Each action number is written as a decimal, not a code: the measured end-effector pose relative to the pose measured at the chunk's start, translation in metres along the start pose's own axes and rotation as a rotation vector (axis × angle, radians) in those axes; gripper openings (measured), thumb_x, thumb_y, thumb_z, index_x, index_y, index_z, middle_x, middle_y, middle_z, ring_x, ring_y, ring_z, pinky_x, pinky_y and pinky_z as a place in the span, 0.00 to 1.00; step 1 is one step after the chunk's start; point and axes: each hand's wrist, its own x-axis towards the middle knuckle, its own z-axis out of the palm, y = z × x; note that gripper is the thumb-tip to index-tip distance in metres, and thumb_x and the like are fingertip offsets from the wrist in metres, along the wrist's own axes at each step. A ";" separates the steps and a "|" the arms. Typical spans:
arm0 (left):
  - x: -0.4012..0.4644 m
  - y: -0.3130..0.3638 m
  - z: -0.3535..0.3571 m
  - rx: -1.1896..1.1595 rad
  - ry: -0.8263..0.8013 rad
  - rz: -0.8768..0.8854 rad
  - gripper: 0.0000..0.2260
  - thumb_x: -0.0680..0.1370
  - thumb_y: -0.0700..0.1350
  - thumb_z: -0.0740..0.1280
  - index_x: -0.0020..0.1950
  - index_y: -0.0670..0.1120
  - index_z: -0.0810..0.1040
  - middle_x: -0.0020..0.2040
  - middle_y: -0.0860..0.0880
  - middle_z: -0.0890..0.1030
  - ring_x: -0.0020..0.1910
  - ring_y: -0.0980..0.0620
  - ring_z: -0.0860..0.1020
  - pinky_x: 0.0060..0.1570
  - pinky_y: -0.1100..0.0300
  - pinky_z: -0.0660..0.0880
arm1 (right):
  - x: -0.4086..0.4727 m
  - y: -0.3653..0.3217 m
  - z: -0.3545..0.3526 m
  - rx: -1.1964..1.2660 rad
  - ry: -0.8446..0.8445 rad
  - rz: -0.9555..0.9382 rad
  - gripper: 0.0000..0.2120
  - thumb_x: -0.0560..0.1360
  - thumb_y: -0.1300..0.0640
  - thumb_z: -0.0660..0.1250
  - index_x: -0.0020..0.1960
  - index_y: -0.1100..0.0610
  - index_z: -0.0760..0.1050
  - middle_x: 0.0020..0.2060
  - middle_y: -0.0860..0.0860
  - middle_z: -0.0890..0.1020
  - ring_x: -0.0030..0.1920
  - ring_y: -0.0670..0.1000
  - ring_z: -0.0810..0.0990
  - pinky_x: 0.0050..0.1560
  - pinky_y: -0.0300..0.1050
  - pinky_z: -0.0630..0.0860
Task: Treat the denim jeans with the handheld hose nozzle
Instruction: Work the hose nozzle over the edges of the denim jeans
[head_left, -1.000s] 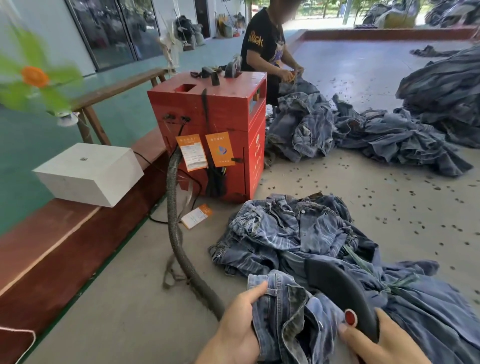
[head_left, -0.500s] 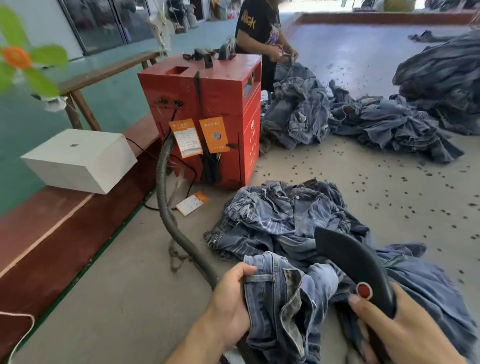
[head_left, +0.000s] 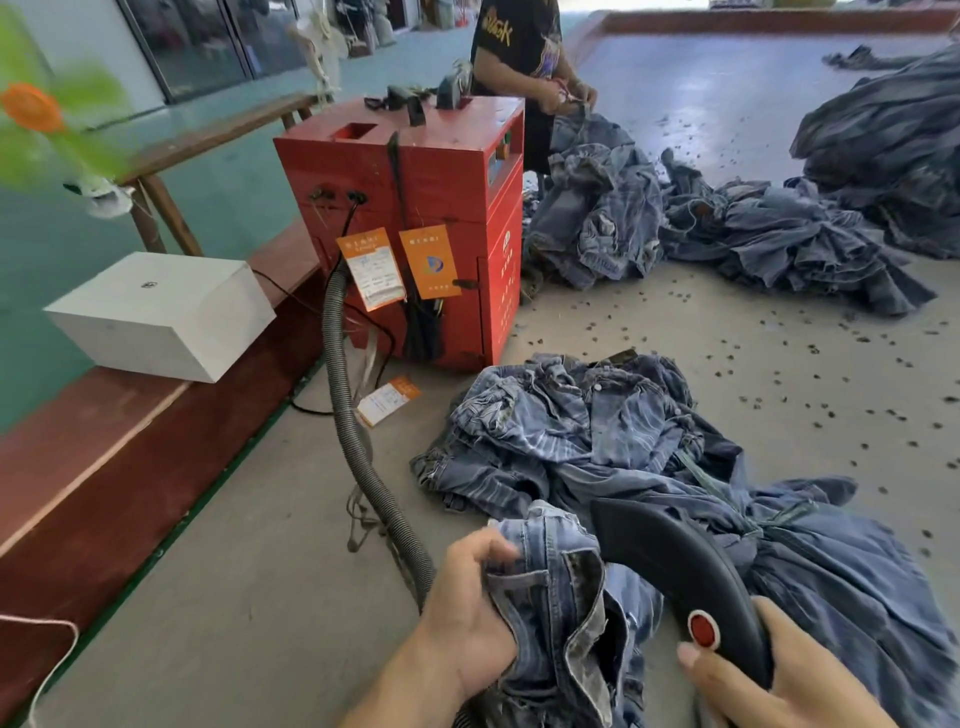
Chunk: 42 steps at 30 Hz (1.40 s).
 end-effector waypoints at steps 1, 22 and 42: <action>0.002 0.000 -0.001 -0.005 0.019 -0.041 0.11 0.71 0.44 0.73 0.46 0.36 0.86 0.52 0.34 0.84 0.46 0.37 0.83 0.54 0.43 0.81 | 0.001 -0.001 -0.001 -0.003 -0.010 0.002 0.14 0.74 0.49 0.77 0.51 0.45 0.73 0.46 0.42 0.81 0.44 0.37 0.77 0.39 0.30 0.68; 0.012 0.002 -0.010 0.060 -0.027 0.179 0.20 0.69 0.30 0.65 0.60 0.37 0.82 0.61 0.30 0.81 0.53 0.34 0.82 0.65 0.30 0.73 | 0.027 0.004 0.016 0.001 -0.220 0.109 0.12 0.76 0.46 0.75 0.51 0.52 0.78 0.39 0.49 0.84 0.37 0.47 0.81 0.40 0.37 0.72; 0.009 -0.014 -0.006 0.191 -0.024 0.135 0.11 0.80 0.32 0.65 0.61 0.37 0.82 0.59 0.32 0.83 0.59 0.32 0.82 0.63 0.34 0.77 | -0.007 -0.011 0.008 -0.056 -0.043 0.006 0.14 0.72 0.50 0.79 0.50 0.45 0.76 0.41 0.43 0.84 0.40 0.37 0.80 0.42 0.31 0.72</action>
